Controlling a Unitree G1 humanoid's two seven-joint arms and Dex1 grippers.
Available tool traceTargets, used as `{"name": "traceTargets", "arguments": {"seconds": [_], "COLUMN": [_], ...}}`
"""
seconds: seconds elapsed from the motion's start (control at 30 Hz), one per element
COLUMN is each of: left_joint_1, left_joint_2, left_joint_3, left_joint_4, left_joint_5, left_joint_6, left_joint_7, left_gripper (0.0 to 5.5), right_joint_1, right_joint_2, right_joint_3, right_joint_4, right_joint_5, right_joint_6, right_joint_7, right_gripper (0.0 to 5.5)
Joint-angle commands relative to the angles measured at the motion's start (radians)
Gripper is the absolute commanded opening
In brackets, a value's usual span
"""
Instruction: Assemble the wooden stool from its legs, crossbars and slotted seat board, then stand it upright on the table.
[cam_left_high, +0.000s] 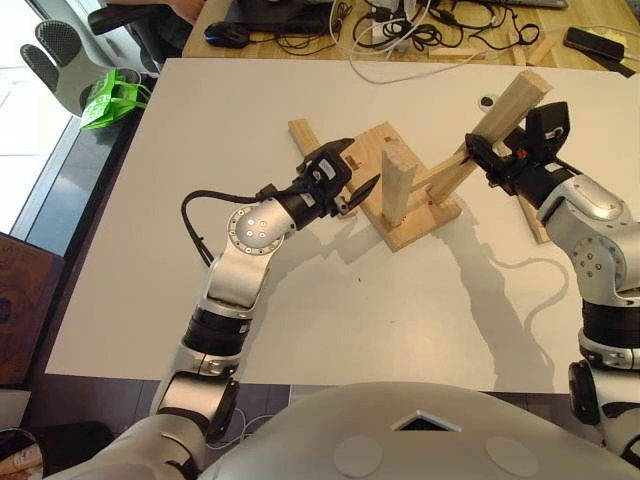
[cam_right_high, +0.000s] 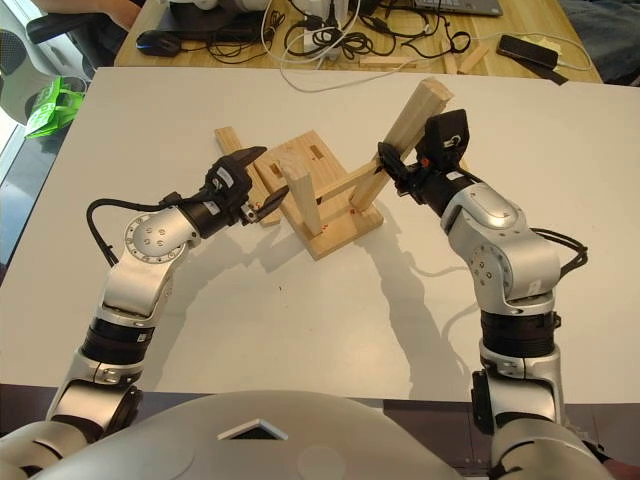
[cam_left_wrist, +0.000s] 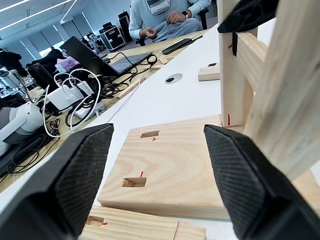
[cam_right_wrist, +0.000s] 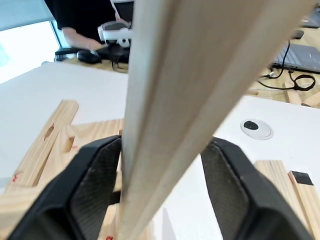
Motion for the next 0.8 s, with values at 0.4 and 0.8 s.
{"name": "traceTargets", "arguments": {"seconds": [0.4, 0.8], "left_joint_1": [0.002, -0.012], "left_joint_2": [-0.003, -0.010], "left_joint_3": [0.000, -0.005], "left_joint_4": [0.003, -0.005], "left_joint_5": [0.005, 0.004], "left_joint_6": [0.003, 0.020], "left_joint_7": [0.007, 0.008], "left_gripper": [3.35, 3.35], "right_joint_1": [-0.138, 0.019], "right_joint_2": [-0.056, -0.069], "right_joint_3": [0.079, 0.188], "right_joint_4": [-0.115, -0.154], "right_joint_5": [-0.185, -0.108], "right_joint_6": [-0.212, 0.204], "right_joint_7": [0.221, 0.252], "right_gripper": [2.22, 0.23]}}
